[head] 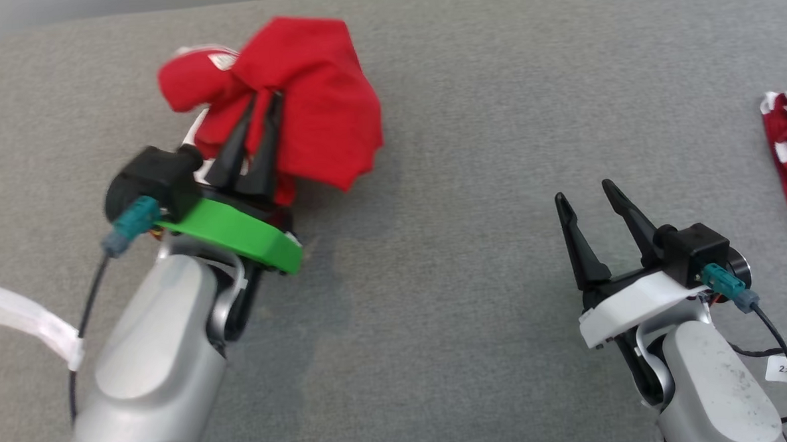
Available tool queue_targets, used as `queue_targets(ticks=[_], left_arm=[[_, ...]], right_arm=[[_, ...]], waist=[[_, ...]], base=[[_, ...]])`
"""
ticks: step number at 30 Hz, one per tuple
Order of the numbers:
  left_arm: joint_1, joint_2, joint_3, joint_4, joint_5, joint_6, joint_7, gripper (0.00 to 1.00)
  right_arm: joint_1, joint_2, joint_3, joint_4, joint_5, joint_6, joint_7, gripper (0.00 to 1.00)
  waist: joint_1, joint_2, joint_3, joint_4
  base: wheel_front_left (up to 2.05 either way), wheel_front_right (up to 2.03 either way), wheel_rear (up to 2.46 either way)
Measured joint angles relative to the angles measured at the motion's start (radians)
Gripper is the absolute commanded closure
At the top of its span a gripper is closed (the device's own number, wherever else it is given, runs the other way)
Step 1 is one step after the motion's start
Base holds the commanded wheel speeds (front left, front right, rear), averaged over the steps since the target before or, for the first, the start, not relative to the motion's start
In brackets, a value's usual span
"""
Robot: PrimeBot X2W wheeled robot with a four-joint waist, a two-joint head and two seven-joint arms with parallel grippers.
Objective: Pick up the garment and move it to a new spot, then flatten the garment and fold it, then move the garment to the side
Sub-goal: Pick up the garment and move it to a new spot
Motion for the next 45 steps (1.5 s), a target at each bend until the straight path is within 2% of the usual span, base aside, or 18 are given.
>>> queue_targets(ticks=[3, 8, 9, 10, 14, 17, 24, 30, 34, 39, 45], left_arm=[[0.006, -0.039, -0.067, 0.031, 0.0, 0.0, 0.0, 1.0], [0.013, -0.074, -0.117, 0.113, 0.008, 0.0, 0.0, 1.0], [0.018, -0.079, -0.105, 0.121, 0.015, 0.0, 0.0, 0.72], [0.02, -0.081, -0.095, 0.13, 0.02, 0.0, 0.0, 0.0], [0.042, -0.078, -0.018, 0.139, 0.084, 0.002, -0.002, 0.0], [0.086, -0.084, 0.047, 0.12, 0.113, 0.002, -0.002, 0.0], [0.232, -0.094, 0.243, 0.076, 0.179, 0.008, -0.002, 0.0], [0.382, -0.129, 0.397, 0.017, 0.245, 0.009, -0.002, 0.0], [0.507, -0.166, 0.459, -0.009, 0.285, 0.006, -0.002, 0.0], [0.625, -0.188, 0.479, -0.016, 0.296, 0.003, -0.002, 0.0], [0.645, -0.196, 0.484, -0.023, 0.3, 0.002, -0.002, 0.0]], right_arm=[[0.005, 0.0, 0.02, -0.007, 0.017, 0.0, 0.0, 0.0], [0.016, 0.0, 0.031, -0.017, 0.03, 0.0, 0.0, 0.0], [0.019, 0.0, 0.031, -0.018, 0.03, 0.0, 0.0, 0.0], [0.022, 0.0, 0.03, -0.02, 0.03, 0.0, 0.0, 0.0], [0.035, 0.0, 0.015, -0.029, 0.028, 0.0, 0.0, 0.0], [0.036, -0.001, 0.003, -0.029, 0.026, 0.0, 0.0, 0.0], [0.049, 0.001, -0.001, -0.02, 0.028, 0.0, 0.0, 0.0], [0.064, 0.001, -0.001, 0.002, 0.028, 0.0, 0.0, 0.0], [0.107, 0.001, 0.003, 0.028, 0.027, 0.0, 0.0, 0.0], [0.158, 0.0, 0.005, 0.051, 0.036, 0.0, 0.0, 0.0], [0.179, 0.001, 0.007, 0.054, 0.039, 0.0, 0.0, 0.0]], waist=[[0.0, 0.0, -0.006, -0.056], [0.0, 0.0, -0.009, -0.155], [0.0, 0.0, -0.009, -0.174], [0.0, 0.0, -0.009, -0.188], [0.0, 0.0, -0.006, -0.242], [0.0, 0.0, -0.007, -0.251], [0.0, 0.0, -0.027, -0.211], [0.0, 0.0, -0.088, -0.158], [0.0, 0.0, -0.144, -0.122], [0.0, 0.0, -0.195, -0.094], [0.0, 0.0, -0.219, -0.065]], base=[[0.0, 0.0, 0.0], [0.0, 0.0, 0.0], [0.0, 0.0, 0.0], [0.0, 0.0, 0.0], [0.0, 0.0, 0.0], [0.0, 0.0, 0.0], [0.0, 0.0, 0.0], [0.0, 0.0, 0.0], [0.0, 0.0, 0.0], [0.0, 0.0, 0.0], [0.0, 0.0, 0.0]])
